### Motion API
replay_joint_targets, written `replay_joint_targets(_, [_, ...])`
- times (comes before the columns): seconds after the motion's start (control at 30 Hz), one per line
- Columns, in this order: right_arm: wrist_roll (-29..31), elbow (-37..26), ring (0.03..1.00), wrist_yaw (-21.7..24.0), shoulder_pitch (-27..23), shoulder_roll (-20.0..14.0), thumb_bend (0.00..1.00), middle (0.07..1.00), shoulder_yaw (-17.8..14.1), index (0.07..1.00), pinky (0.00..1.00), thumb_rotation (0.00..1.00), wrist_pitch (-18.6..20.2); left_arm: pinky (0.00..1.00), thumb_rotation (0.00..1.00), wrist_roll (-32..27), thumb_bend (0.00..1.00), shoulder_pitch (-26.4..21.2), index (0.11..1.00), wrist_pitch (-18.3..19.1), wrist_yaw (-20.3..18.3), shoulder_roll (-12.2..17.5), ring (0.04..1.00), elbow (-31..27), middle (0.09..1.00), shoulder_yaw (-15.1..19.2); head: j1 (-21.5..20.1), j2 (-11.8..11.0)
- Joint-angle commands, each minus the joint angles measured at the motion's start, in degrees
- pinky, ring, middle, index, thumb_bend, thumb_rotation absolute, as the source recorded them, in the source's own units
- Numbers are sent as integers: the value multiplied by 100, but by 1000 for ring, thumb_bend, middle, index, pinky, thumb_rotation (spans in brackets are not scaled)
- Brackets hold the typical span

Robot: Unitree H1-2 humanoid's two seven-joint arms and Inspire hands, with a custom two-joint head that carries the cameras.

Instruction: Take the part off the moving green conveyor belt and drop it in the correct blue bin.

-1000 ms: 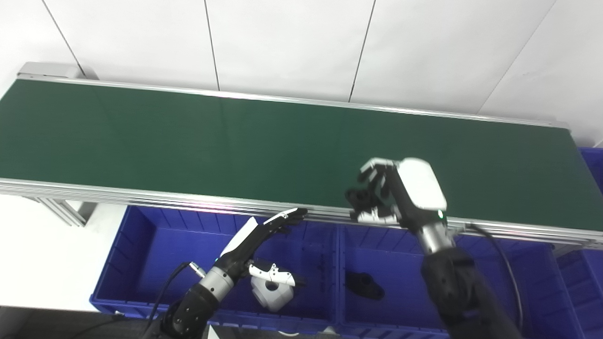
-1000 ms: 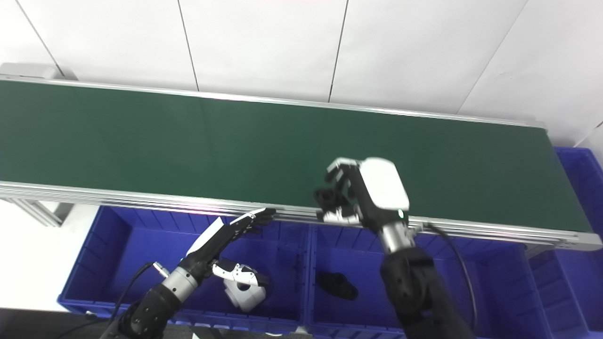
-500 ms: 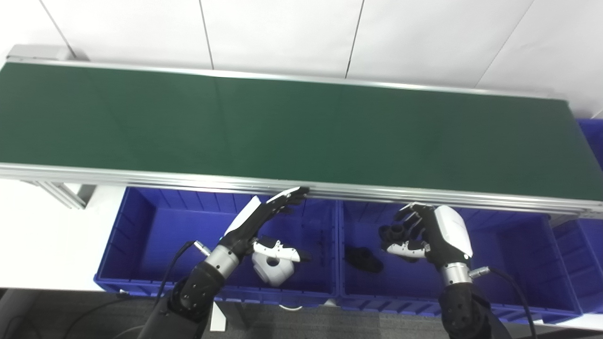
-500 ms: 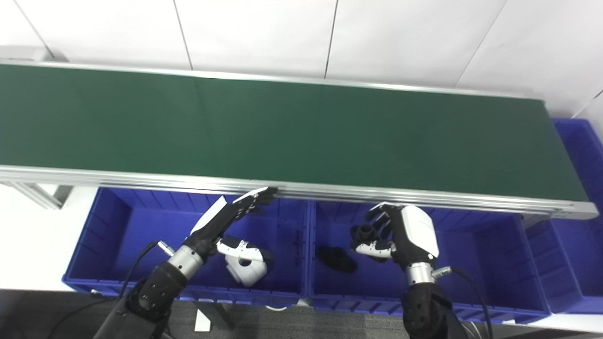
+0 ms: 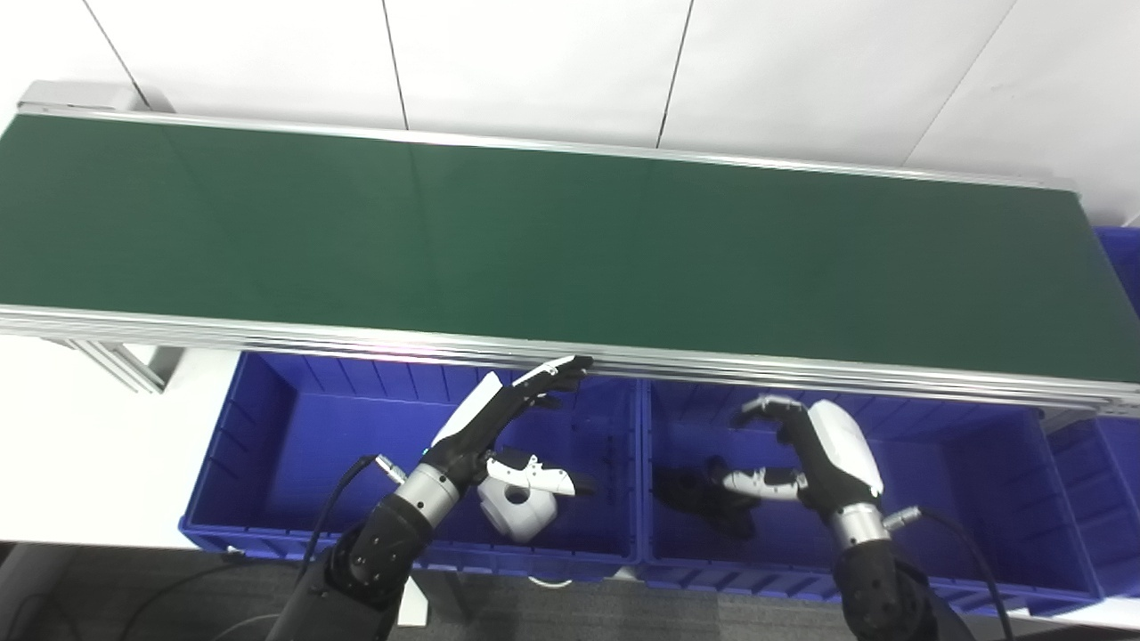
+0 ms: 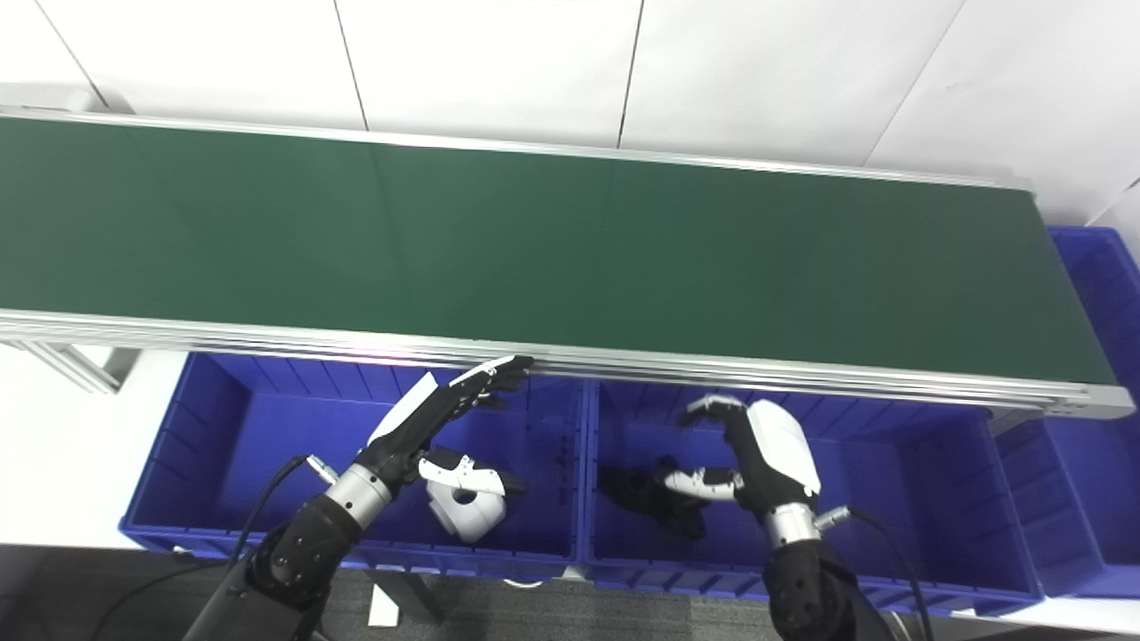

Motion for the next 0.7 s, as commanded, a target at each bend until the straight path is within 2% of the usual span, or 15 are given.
replay_joint_targets(0.0, [218, -359, 974, -126, 70, 195, 762, 996, -65, 961, 868, 293, -166, 793, 408, 27, 721, -83, 895, -42, 44, -41, 865, -249, 892, 17, -10, 2])
replay_joint_targets(0.1, [405, -550, 995, -221, 184, 524, 784, 1000, -27, 992, 898, 272, -413, 798, 416, 48, 723, -59, 897, 11, 43, -24, 869, -297, 896, 14, 59, -15])
replay_joint_targets(0.13, [492, -563, 972, -243, 218, 593, 783, 1000, -23, 997, 860, 267, -532, 802, 423, 48, 724, -53, 898, 5, 53, -22, 871, -303, 897, 16, 135, -8])
replay_joint_targets(0.17, [577, -562, 840, -254, 251, 637, 777, 1000, -25, 999, 734, 248, -654, 802, 422, 49, 724, -41, 898, 2, 66, -25, 871, -312, 897, 20, 293, -8])
replay_joint_targets(0.2, [705, -534, 774, -242, 272, 663, 769, 1000, -46, 1000, 676, 249, -802, 803, 421, 61, 726, -28, 897, 11, 85, -32, 871, -327, 895, 23, 322, -12])
replay_joint_targets(0.23, [922, -506, 790, -175, 298, 682, 762, 1000, -94, 996, 727, 245, -947, 807, 419, 70, 729, -6, 896, 19, 108, -46, 873, -345, 894, 29, 467, -36])
replay_joint_targets(0.27, [1145, -447, 884, -110, 311, 681, 761, 994, -141, 981, 828, 248, -1125, 815, 411, 70, 728, 14, 895, 36, 120, -63, 877, -366, 895, 36, 485, -43])
replay_joint_targets(0.33, [1500, -296, 899, -54, 315, 697, 771, 969, -236, 962, 855, 259, -1428, 819, 408, 86, 725, 38, 896, 40, 159, -97, 880, -364, 897, 42, 580, -77])
replay_joint_targets(0.5, [2049, -63, 852, 182, 291, 699, 797, 888, -364, 907, 774, 293, -1703, 810, 398, 132, 714, 55, 898, -7, 288, -157, 879, -251, 904, 49, 637, -180])
replay_joint_targets(0.67, [2256, 59, 836, 351, 268, 666, 798, 873, -405, 895, 753, 310, -1763, 808, 384, 191, 698, 53, 900, -37, 372, -163, 879, -221, 905, 47, 514, -224])
